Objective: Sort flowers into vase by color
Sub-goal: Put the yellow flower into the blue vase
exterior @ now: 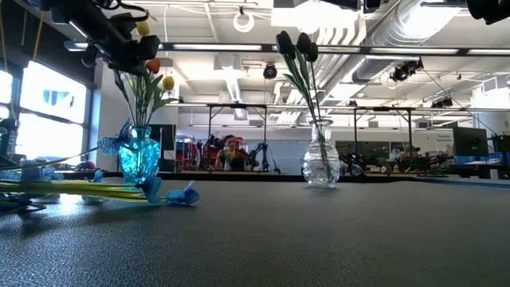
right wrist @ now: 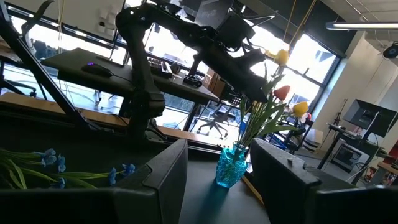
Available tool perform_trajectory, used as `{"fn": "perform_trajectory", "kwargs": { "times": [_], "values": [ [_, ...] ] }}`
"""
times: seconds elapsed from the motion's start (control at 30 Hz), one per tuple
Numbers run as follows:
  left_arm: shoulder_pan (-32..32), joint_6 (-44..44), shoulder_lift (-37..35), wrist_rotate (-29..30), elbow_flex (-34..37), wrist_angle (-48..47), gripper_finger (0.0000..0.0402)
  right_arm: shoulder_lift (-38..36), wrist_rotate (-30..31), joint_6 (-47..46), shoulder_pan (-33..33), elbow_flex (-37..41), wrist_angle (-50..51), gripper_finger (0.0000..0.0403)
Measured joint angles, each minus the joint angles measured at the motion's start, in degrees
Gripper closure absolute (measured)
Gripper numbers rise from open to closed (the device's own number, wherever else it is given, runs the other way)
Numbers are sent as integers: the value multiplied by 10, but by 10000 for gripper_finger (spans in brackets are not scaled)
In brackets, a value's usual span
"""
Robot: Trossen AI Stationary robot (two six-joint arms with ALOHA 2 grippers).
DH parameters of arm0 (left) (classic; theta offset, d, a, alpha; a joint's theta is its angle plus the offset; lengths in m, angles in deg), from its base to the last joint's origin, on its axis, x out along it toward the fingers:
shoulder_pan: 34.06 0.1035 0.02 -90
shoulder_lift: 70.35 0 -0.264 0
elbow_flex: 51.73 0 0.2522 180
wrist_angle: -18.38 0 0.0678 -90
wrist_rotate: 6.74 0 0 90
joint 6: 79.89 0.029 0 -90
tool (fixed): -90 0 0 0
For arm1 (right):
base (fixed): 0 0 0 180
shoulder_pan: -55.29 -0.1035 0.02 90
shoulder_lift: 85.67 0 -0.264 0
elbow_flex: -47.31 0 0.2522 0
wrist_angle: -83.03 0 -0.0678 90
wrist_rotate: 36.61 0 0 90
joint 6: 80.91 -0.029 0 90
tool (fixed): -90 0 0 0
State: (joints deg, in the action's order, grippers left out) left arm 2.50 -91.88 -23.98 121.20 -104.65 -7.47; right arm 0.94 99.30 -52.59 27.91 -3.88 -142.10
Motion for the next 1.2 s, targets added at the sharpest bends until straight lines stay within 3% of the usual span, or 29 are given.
{"fn": "perform_trajectory", "kwargs": {
  "times": [0.63,0.93,1.2],
  "values": [
    [-1,31,-10,-8,-20,-38,278,0,0,0,0,0,0,229],
    [-30,15,-11,-74,-107,-169,273,0,0,0,0,0,0,229],
    [-86,27,-10,-159,-121,-179,273,0,0,0,0,0,0,229]
  ]
}}
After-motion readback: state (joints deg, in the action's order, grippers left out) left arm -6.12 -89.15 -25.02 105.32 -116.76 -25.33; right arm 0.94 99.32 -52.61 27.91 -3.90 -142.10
